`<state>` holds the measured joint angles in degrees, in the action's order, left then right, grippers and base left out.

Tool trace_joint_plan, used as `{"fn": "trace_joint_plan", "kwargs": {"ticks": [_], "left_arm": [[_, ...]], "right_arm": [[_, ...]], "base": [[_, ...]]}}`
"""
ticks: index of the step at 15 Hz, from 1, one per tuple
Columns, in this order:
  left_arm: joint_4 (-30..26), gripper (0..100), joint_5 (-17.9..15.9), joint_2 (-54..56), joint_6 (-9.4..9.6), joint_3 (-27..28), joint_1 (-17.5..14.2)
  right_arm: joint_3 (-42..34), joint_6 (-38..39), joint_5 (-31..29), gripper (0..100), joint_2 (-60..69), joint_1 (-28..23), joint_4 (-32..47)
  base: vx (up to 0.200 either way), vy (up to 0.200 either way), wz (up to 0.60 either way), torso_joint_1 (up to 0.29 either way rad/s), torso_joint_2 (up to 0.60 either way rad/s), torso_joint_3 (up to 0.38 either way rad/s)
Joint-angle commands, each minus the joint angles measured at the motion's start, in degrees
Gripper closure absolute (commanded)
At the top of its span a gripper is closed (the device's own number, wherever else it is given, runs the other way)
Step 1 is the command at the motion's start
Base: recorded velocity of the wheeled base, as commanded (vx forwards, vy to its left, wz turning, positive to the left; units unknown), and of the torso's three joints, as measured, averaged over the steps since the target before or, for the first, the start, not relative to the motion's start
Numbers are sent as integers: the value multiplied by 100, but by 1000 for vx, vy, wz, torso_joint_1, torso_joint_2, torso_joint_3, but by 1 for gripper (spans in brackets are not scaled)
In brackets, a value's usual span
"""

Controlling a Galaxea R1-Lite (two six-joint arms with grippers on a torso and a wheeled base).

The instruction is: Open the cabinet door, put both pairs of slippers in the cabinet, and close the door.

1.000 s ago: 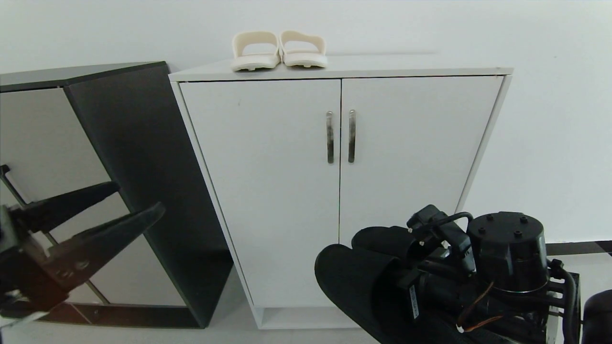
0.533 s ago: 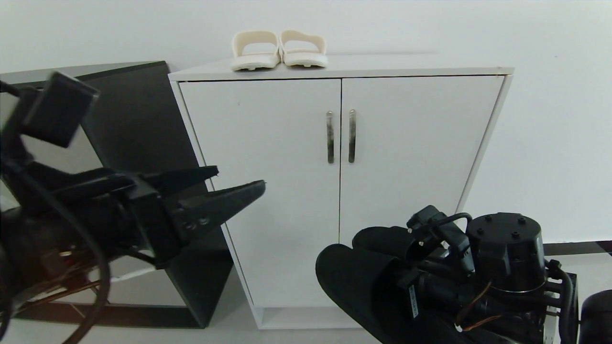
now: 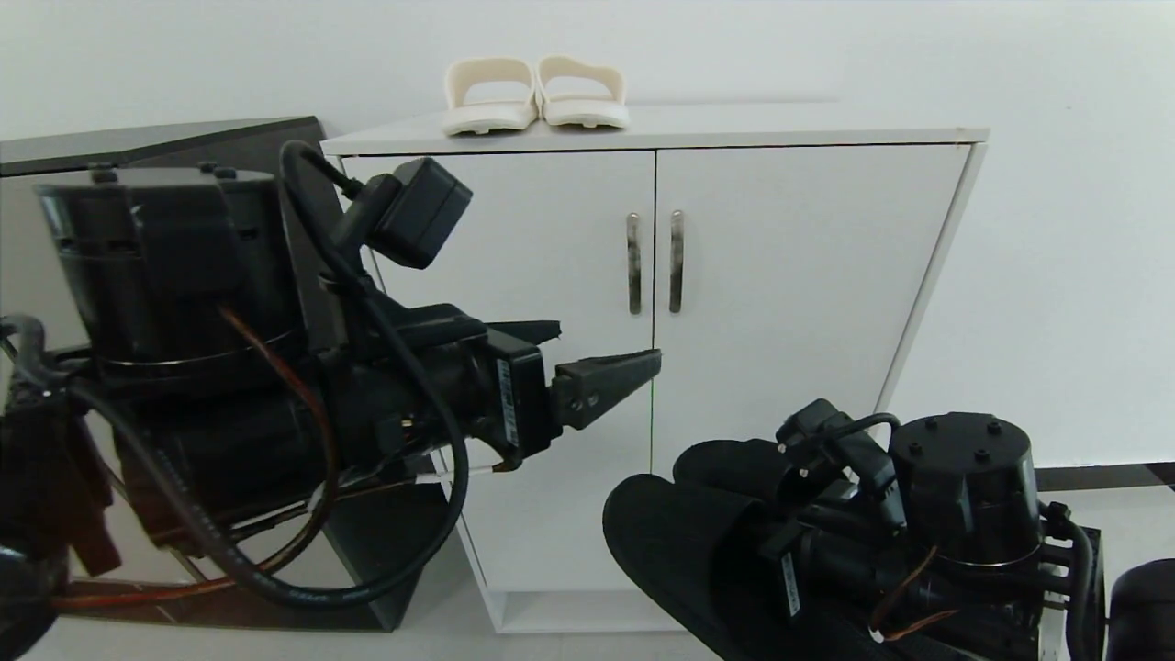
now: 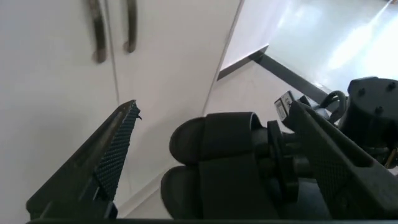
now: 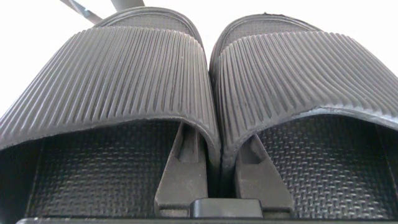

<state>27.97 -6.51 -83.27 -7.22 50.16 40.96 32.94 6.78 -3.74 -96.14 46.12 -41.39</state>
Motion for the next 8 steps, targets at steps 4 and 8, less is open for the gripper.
{"fn": "trace_joint_plan", "kwargs": {"ticks": [4, 8], "left_arm": [[174, 0, -175, -892, -228, 688, 167], [-151, 0, -738, -1481, -641, 1725, 158]], "right_arm": [[-7, -1, -4, 100, 42, 3, 8], [-7, -10, -4, 100, 104, 38, 8]], "base": [[0, 0, 0, 0, 0, 0], [0, 0, 0, 0, 0, 0]]}}
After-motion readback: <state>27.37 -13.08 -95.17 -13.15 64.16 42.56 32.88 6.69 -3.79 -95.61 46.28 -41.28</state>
